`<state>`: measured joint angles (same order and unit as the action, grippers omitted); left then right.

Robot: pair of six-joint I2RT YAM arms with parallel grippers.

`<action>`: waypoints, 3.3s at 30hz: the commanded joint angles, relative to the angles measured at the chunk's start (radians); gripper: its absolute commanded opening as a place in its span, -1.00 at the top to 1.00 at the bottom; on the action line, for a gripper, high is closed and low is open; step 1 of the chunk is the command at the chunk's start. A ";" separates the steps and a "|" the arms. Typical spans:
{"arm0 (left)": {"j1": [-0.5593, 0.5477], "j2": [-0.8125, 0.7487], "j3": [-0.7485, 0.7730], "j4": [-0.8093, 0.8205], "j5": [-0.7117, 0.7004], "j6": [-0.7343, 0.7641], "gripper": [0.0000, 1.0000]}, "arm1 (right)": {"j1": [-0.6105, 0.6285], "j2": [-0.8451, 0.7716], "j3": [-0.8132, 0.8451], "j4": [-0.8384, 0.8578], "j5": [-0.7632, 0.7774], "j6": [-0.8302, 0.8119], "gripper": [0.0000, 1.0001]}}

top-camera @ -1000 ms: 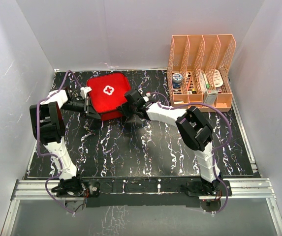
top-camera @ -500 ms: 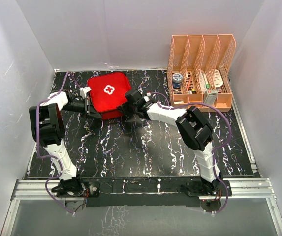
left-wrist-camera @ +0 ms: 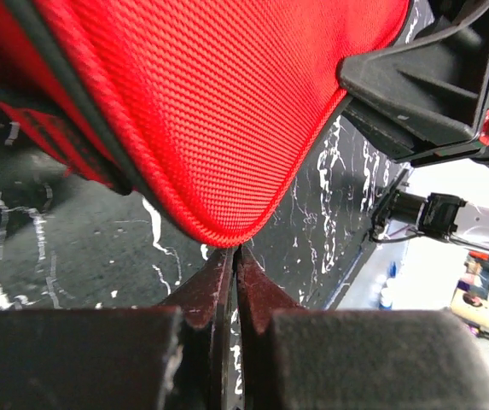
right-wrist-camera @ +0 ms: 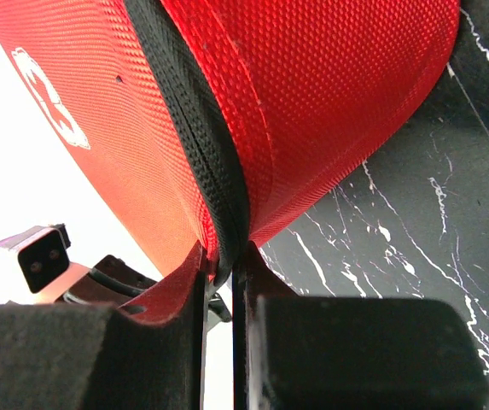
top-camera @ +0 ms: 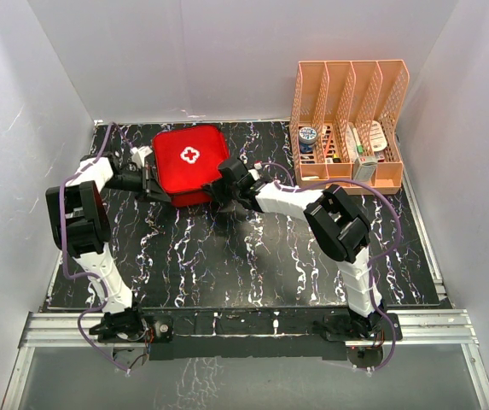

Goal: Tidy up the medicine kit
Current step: Zip the medicine pouch at the center of the board.

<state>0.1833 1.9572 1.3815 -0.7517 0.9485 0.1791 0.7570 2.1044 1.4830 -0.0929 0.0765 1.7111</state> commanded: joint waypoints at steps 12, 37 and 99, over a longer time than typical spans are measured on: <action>0.090 -0.001 0.153 -0.125 0.010 0.135 1.00 | -0.007 -0.025 -0.046 -0.081 0.008 -0.028 1.00; 0.049 -0.169 -0.256 0.269 0.235 0.178 -0.22 | -0.007 -0.021 -0.056 -0.050 0.002 -0.061 1.00; -0.268 -0.726 -0.793 0.974 -0.685 -0.325 -0.21 | -0.027 -0.003 -0.089 0.054 -0.067 -0.076 1.00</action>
<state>-0.0792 1.2125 0.5758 0.1616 0.2844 -0.1268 0.7341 2.0872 1.4097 0.0235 0.0059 1.6588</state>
